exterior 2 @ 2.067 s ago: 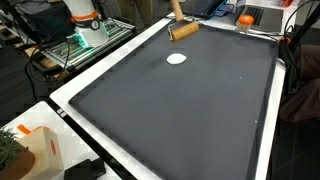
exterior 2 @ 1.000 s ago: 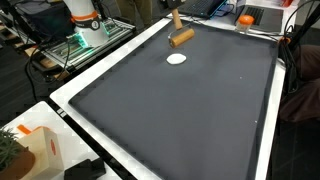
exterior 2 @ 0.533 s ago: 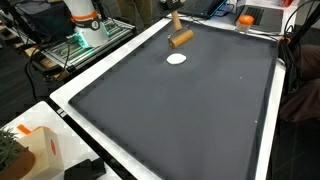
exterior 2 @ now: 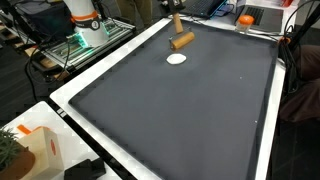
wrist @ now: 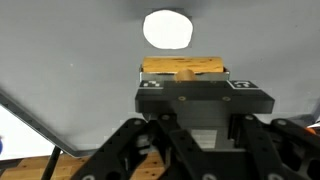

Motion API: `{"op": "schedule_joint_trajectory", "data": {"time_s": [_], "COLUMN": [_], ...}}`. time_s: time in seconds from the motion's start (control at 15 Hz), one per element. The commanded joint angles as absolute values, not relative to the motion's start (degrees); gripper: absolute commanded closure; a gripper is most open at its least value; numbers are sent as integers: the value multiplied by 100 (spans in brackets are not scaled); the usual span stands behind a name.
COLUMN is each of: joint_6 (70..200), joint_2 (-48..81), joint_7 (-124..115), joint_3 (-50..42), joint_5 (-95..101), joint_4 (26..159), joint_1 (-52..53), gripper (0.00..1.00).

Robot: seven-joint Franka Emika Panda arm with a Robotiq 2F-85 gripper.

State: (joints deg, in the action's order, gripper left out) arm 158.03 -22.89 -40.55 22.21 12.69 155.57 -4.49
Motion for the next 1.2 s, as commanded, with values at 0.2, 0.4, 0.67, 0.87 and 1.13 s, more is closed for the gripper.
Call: {"op": "schedule_joint_trajectory", "data": {"time_s": [0.2, 0.4, 0.67, 0.87, 1.13], "joint_6": [15550, 15405, 15138, 14925, 14634], "joint_2": [-1866, -1731, -1577, -1506, -1456], "joint_7": [-3540, -3419, -3245, -3106, -3135], "joint_3": [1926, 1848, 1728, 1630, 1590], "joint_5": [1191, 1201, 1179, 1116, 1223], "joint_4": [15048, 14877, 14609, 14442, 14191], "joint_1": [-347, -329, -239, -118, -60], "gripper": [78, 78, 78, 78, 78]}}
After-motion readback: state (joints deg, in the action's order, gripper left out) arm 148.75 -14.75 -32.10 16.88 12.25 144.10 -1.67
